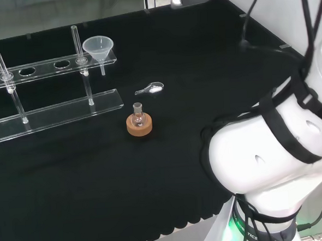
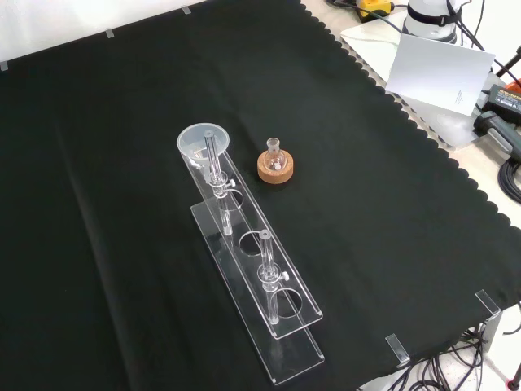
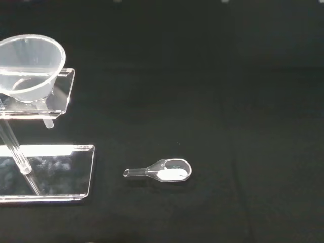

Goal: Pick up the funnel from the transparent funnel stand.

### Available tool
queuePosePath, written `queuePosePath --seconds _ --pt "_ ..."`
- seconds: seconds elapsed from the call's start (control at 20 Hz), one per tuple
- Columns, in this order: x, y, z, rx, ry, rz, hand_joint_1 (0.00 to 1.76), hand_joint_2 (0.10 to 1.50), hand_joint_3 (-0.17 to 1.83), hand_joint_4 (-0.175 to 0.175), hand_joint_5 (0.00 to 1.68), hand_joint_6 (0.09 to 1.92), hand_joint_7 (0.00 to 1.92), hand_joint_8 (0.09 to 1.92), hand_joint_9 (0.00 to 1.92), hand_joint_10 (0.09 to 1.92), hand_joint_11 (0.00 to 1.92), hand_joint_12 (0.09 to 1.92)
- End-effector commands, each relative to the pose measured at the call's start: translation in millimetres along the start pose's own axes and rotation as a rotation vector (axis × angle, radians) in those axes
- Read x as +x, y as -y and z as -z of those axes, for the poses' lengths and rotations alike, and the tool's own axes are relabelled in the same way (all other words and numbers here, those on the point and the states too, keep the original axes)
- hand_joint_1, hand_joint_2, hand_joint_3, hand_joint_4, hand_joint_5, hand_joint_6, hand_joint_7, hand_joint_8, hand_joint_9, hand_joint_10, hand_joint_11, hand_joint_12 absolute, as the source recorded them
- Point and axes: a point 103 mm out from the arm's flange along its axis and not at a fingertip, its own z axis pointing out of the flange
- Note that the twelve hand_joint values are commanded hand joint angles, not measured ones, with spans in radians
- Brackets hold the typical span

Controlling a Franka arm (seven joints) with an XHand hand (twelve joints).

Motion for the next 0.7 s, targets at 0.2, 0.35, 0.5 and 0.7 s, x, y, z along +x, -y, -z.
queuePosePath --seconds 0.2,0.35,0.5,0.7 --pt "23.0 -54.9 -16.7 0.033 -0.036 0.104 0.0 1.11 0.34 -0.013 0.16 0.09 0.0 0.39 0.12 0.73 0.13 1.39" --pt "31.1 -60.3 -24.5 0.042 -0.039 0.114 0.02 1.09 0.32 -0.016 0.17 0.09 0.0 0.4 0.12 0.74 0.12 1.39" --pt "41.5 -64.3 -33.9 0.069 -0.03 0.11 0.1 1.06 0.3 -0.02 0.18 0.09 0.0 0.4 0.12 0.75 0.12 1.4" --pt "59.9 -71.0 -41.6 0.122 -0.032 0.131 0.23 0.99 0.26 -0.025 0.19 0.09 0.0 0.41 0.12 0.76 0.11 1.4"
